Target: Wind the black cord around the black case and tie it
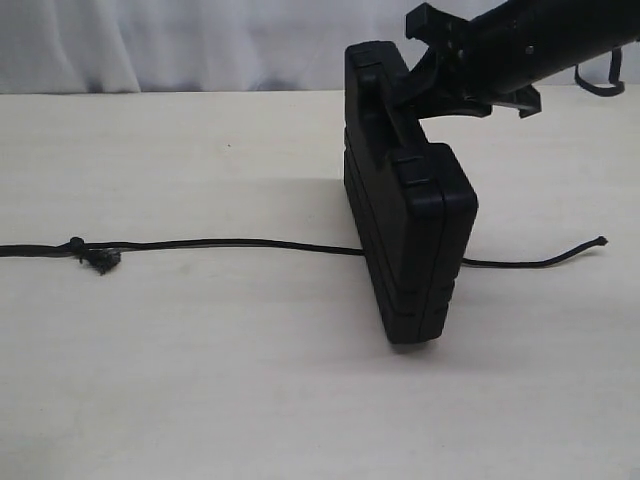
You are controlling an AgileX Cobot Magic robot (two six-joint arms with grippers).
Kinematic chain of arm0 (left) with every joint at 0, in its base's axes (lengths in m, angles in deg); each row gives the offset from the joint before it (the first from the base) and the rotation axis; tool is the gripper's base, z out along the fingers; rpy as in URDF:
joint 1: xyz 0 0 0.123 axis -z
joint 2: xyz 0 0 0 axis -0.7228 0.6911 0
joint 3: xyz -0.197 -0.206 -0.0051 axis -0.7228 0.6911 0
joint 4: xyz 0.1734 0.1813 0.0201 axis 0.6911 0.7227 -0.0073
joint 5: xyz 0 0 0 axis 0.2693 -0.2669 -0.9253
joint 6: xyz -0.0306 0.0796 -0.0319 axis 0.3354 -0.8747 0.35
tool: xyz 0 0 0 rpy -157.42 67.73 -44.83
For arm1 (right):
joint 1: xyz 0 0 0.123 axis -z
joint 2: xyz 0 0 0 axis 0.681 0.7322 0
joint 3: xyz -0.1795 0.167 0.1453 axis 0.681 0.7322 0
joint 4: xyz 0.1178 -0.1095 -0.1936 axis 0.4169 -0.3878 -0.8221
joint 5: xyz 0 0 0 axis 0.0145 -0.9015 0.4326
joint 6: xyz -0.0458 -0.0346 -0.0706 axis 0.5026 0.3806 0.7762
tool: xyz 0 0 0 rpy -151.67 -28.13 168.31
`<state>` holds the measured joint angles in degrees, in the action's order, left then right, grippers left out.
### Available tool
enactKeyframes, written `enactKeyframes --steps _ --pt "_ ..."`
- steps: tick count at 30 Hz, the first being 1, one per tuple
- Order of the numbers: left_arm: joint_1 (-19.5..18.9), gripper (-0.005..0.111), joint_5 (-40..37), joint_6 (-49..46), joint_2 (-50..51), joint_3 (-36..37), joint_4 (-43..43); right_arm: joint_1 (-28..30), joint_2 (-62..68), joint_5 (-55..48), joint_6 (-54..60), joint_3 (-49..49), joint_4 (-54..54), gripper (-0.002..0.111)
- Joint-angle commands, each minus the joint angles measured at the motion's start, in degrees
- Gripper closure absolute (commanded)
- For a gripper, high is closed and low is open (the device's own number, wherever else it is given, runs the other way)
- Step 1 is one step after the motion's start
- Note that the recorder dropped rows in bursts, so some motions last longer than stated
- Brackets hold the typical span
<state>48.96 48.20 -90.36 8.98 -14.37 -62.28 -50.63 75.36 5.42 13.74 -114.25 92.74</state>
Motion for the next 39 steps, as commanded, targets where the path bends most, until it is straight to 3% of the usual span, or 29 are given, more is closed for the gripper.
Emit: enactKeyframes --steps 1,39 --pt "0.0 0.107 0.3 0.1 -0.2 0.1 -0.1 0.6 1.2 1.1 0.3 1.0 -9.8 0.075" --pt "0.0 0.107 0.3 0.1 -0.2 0.1 -0.1 0.6 1.2 -4.6 -7.4 1.0 -25.6 0.075"
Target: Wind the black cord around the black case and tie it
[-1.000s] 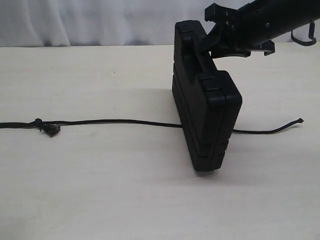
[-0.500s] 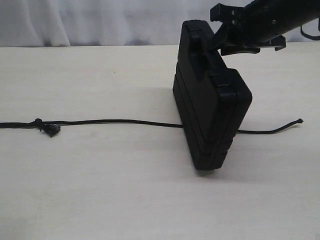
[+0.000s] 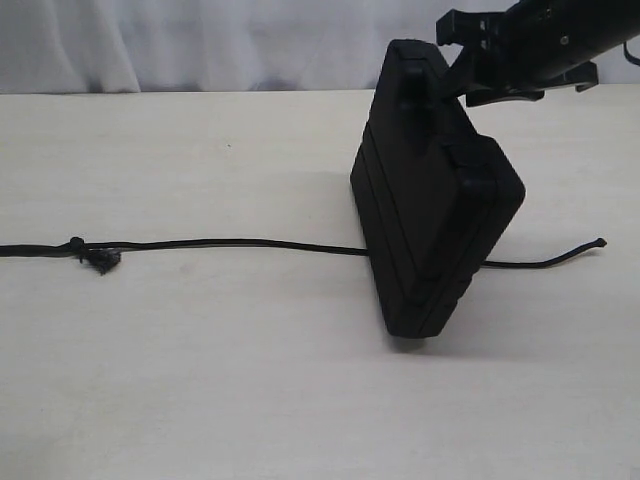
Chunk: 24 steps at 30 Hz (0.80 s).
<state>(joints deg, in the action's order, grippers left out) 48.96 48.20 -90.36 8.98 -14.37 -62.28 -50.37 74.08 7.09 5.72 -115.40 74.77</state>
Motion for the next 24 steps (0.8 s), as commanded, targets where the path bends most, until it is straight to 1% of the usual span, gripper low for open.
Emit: enactKeyframes --steps 1,4,7,10,19,24 --pt "0.0 0.107 0.3 0.1 -0.2 0.1 -0.1 0.3 2.5 -6.3 0.6 2.1 -7.6 0.075" --pt "0.0 0.107 0.3 0.1 -0.2 0.1 -0.1 0.3 2.3 -6.2 1.5 2.1 -6.9 0.073" --pt "0.0 0.107 0.3 0.1 -0.2 0.1 -0.1 0.3 2.3 -7.8 5.5 2.1 -3.1 0.066" --pt "0.0 0.107 0.3 0.1 -0.2 0.1 -0.1 0.2 2.3 -9.1 6.4 2.1 -2.5 0.061" --pt "0.0 0.107 0.3 0.1 -0.2 0.1 -0.1 0.2 2.3 -9.1 3.5 2.1 -4.2 0.061" --pt "0.0 0.107 0.3 0.1 -0.2 0.1 -0.1 0.2 2.2 -7.7 3.5 2.1 -1.6 0.061"
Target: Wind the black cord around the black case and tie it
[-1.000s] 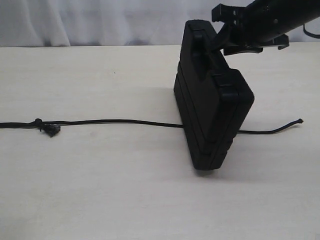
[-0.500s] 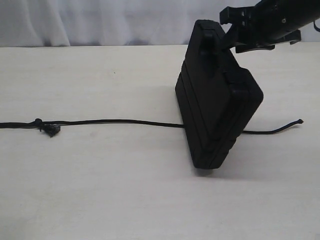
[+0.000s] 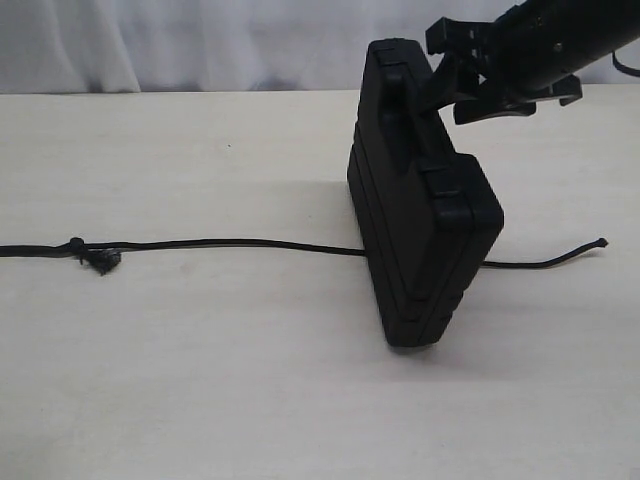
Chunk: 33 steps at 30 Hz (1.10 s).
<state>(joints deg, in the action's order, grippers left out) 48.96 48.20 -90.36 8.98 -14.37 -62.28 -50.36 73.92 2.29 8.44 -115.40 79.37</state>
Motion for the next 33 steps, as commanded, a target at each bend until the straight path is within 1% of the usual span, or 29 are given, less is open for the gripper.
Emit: enactKeyframes --steps 1,5,33 --pt "0.0 0.107 0.3 0.1 -0.2 0.1 -0.1 0.2 2.3 -2.3 0.4 2.1 -6.0 0.061" --pt "0.0 0.107 0.3 0.1 -0.2 0.1 -0.1 0.2 2.3 -1.7 -0.1 2.1 -6.0 0.064" --pt "0.0 0.107 0.3 0.1 -0.2 0.1 -0.1 0.2 0.7 1.8 -0.5 2.1 -4.7 0.064"
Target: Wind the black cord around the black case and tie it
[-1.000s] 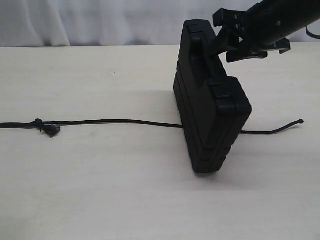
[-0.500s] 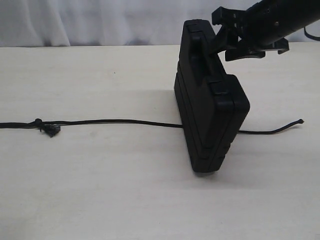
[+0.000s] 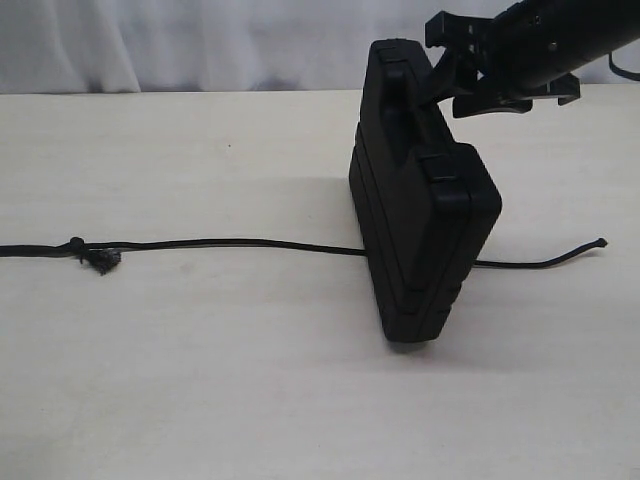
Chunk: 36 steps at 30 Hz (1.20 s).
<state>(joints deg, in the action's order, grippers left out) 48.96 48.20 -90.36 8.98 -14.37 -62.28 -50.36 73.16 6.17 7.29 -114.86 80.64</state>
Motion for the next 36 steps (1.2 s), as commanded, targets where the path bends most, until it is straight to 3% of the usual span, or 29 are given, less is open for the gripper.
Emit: enactKeyframes --steps 1,36 --pt "0.0 0.107 0.3 0.1 -0.2 0.1 -0.1 0.2 1.5 -2.1 0.6 1.5 -5.9 0.064" --pt "0.0 0.107 0.3 0.1 -0.2 0.1 -0.1 0.2 1.2 -6.0 0.7 -0.4 -5.9 0.064"
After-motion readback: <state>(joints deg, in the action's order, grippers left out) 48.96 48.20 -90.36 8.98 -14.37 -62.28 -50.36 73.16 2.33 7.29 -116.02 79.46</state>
